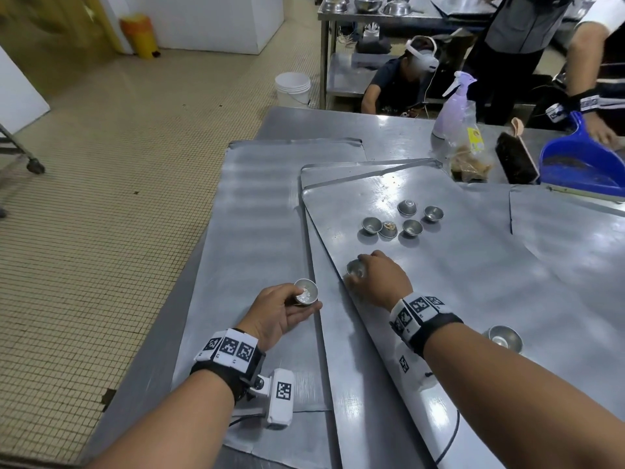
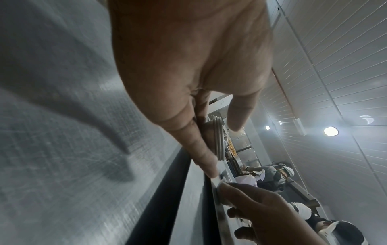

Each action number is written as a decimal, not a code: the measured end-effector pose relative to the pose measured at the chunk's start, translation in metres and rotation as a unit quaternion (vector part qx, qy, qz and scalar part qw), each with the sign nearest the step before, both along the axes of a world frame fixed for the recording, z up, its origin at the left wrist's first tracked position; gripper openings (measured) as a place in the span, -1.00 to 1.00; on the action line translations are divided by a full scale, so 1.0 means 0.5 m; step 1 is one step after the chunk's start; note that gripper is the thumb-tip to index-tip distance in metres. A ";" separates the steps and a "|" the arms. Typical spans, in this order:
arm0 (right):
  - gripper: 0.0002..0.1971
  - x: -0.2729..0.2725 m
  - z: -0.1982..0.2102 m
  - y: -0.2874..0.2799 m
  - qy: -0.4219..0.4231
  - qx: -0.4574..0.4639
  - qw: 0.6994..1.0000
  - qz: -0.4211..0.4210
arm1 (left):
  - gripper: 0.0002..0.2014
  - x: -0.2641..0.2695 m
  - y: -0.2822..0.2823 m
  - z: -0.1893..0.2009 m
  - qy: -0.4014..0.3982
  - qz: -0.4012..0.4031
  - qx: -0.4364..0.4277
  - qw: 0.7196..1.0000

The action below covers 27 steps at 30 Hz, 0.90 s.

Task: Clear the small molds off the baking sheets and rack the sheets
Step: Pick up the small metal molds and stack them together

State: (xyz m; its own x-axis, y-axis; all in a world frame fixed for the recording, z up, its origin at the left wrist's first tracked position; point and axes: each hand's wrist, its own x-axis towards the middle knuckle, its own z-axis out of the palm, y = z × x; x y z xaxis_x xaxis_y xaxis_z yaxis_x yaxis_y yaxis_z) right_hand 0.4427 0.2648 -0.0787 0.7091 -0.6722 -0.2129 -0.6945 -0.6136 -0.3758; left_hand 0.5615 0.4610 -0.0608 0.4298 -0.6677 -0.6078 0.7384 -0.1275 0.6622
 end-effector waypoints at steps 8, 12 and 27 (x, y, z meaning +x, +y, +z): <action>-0.50 0.010 0.069 0.086 -0.184 0.081 0.979 0.030 | -0.48 0.003 -0.004 0.001 0.020 0.024 0.009 0.999; -0.43 0.022 0.052 0.141 -0.125 0.073 0.984 0.103 | -0.28 -0.004 -0.018 0.008 -0.001 0.006 -0.011 1.000; -0.63 0.054 0.042 -0.071 -0.063 0.017 0.996 -0.065 | -0.59 0.019 -0.068 0.023 0.042 0.057 -0.018 0.997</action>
